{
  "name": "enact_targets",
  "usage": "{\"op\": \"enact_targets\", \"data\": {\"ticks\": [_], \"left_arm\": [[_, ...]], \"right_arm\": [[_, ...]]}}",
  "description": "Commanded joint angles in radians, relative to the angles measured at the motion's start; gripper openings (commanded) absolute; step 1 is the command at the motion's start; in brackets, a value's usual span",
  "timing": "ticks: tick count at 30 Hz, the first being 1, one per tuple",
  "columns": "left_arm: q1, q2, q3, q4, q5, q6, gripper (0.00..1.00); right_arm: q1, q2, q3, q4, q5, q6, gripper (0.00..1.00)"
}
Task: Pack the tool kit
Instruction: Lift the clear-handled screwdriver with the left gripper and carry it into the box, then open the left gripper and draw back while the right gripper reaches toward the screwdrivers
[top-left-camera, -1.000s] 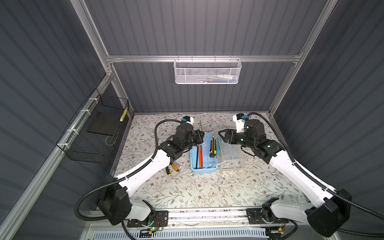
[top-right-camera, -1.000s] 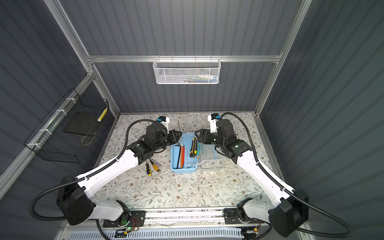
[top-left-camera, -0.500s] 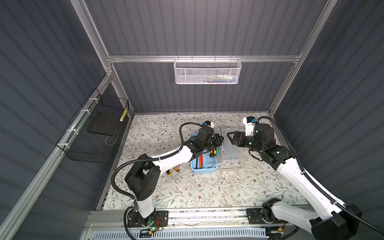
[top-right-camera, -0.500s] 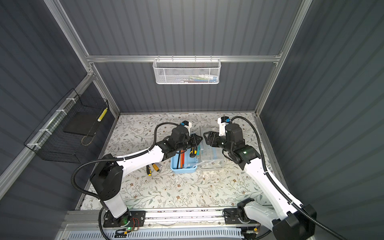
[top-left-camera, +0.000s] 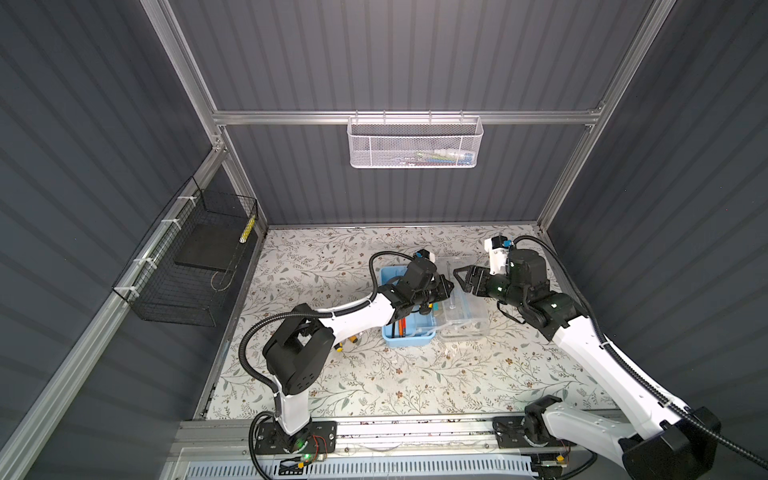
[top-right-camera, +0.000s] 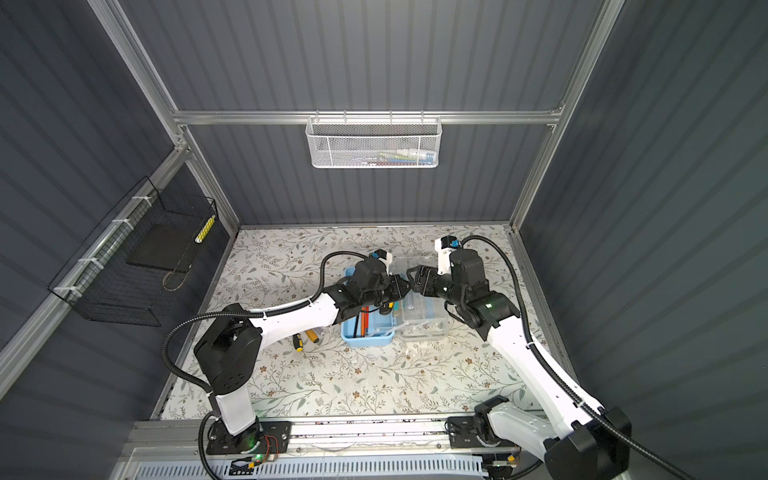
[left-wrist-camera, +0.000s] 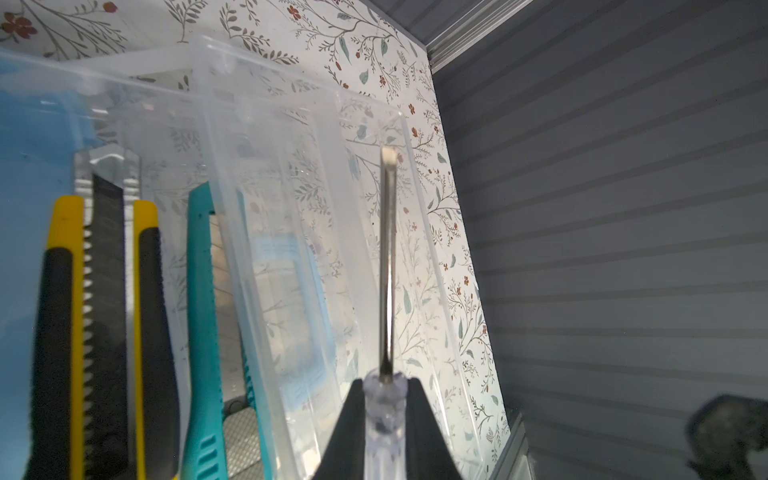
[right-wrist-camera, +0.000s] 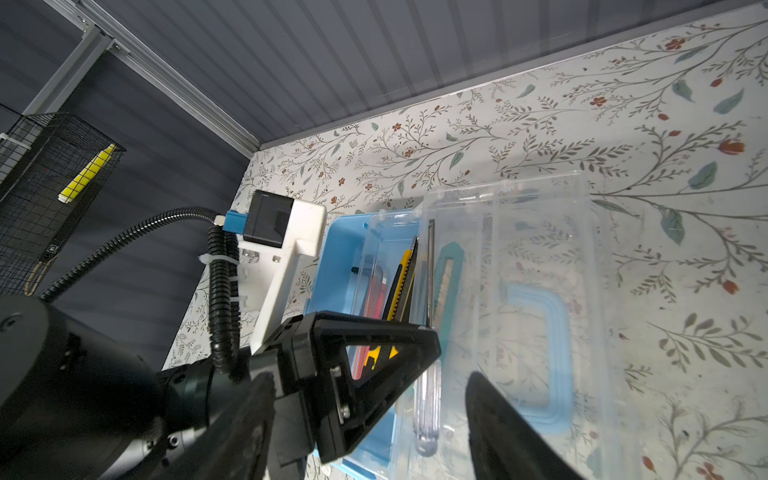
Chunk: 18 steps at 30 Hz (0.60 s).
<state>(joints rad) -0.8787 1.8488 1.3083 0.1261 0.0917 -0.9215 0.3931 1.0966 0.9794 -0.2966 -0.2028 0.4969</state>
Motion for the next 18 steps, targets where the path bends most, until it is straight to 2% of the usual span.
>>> {"op": "enact_targets", "data": {"ticks": [1, 5, 9, 14, 18], "left_arm": [[-0.007, 0.023, 0.042, -0.019, 0.026, -0.007, 0.11], [-0.007, 0.027, 0.047, -0.027, 0.03, -0.002, 0.32], [-0.007, 0.009, 0.041, -0.028, 0.02, 0.006, 0.4], [-0.007, -0.052, 0.022, -0.042, -0.016, 0.069, 0.41], [-0.007, -0.178, -0.055, -0.077, -0.121, 0.172, 0.42]], "right_arm": [[-0.007, -0.003, -0.011, 0.004, -0.009, -0.005, 0.73], [-0.008, 0.002, 0.001, -0.002, -0.015, -0.007, 0.73], [-0.007, 0.004, 0.012, -0.009, -0.016, -0.011, 0.73], [-0.006, 0.011, 0.036, -0.014, -0.039, -0.017, 0.72], [0.002, 0.053, 0.079, -0.035, -0.071, -0.038, 0.69]]}}
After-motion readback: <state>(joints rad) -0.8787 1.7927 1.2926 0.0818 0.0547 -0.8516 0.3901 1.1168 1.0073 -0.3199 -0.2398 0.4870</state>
